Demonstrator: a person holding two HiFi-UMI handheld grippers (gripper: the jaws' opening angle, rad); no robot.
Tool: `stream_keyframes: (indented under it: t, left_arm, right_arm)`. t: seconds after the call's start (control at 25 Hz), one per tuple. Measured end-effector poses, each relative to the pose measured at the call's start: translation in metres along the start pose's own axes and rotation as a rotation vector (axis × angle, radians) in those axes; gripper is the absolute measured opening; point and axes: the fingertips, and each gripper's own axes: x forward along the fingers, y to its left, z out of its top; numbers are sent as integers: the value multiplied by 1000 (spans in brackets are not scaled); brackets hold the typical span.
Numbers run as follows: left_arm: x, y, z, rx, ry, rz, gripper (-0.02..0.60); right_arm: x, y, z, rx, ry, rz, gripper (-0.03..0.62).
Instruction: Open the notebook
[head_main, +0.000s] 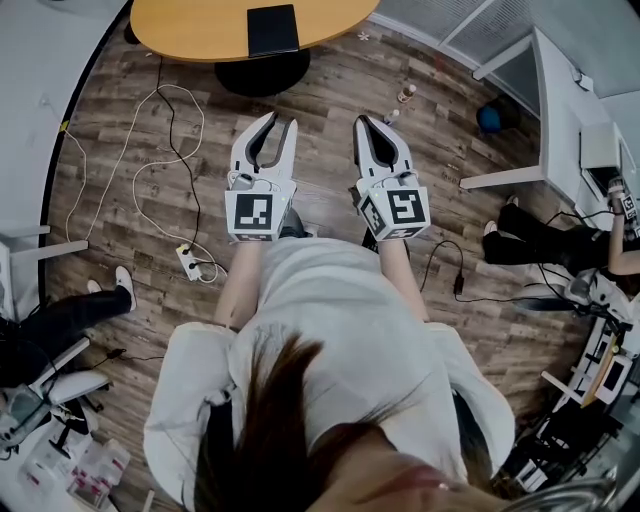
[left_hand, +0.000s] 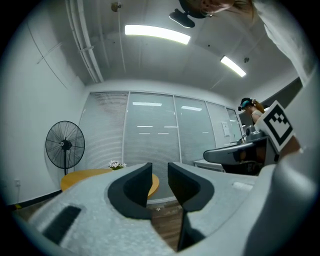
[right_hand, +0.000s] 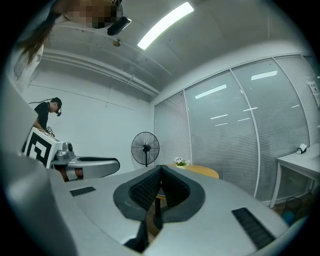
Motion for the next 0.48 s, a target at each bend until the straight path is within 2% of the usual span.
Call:
stream_keyframes:
  t: [0.2, 0.48]
  left_arm:
    - [35, 26, -10, -19, 18, -37, 104]
    - [83, 78, -6, -25, 19, -54, 104]
  right_arm:
    - [41, -7, -6, 8, 25, -10, 3]
    - [102, -12, 0, -2, 51, -24, 3]
